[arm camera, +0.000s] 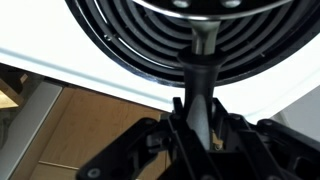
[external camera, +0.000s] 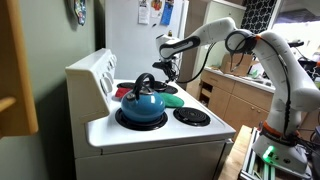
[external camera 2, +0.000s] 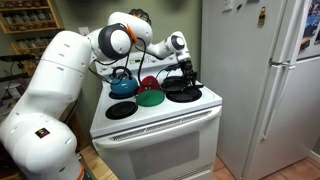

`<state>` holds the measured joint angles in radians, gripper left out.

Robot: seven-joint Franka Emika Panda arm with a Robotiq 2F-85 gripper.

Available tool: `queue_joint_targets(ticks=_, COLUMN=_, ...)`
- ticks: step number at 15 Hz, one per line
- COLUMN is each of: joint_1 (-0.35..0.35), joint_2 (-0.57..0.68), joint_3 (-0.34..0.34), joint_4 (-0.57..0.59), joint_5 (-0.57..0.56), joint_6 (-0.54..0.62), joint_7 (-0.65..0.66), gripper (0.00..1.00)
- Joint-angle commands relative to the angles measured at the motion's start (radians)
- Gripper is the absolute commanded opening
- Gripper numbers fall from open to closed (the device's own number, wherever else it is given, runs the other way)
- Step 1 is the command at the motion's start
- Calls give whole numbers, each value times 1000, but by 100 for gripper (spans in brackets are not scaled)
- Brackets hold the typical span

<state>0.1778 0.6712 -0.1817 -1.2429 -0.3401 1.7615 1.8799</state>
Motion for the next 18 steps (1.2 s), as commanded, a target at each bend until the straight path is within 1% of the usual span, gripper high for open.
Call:
queue_joint_targets(ticks=1, joint_1=-8, joint_2=-12, joint_3=-6, joint_4=-23, joint_5=-31, joint_6=-7, joint_7=26, gripper=8)
queue_joint_targets(ticks=8, joint_1=-21, joint_2=-11, joint_3=-14, joint_4=-29, joint_5=-59, joint_6=-17, joint_7=11, gripper=8)
queue_joint_targets(ticks=18, joint_1=-19, joint_2=-10, joint_3=-26, joint_4=-29, joint_5=-110, joint_6=-34, joint_7=4, gripper=8)
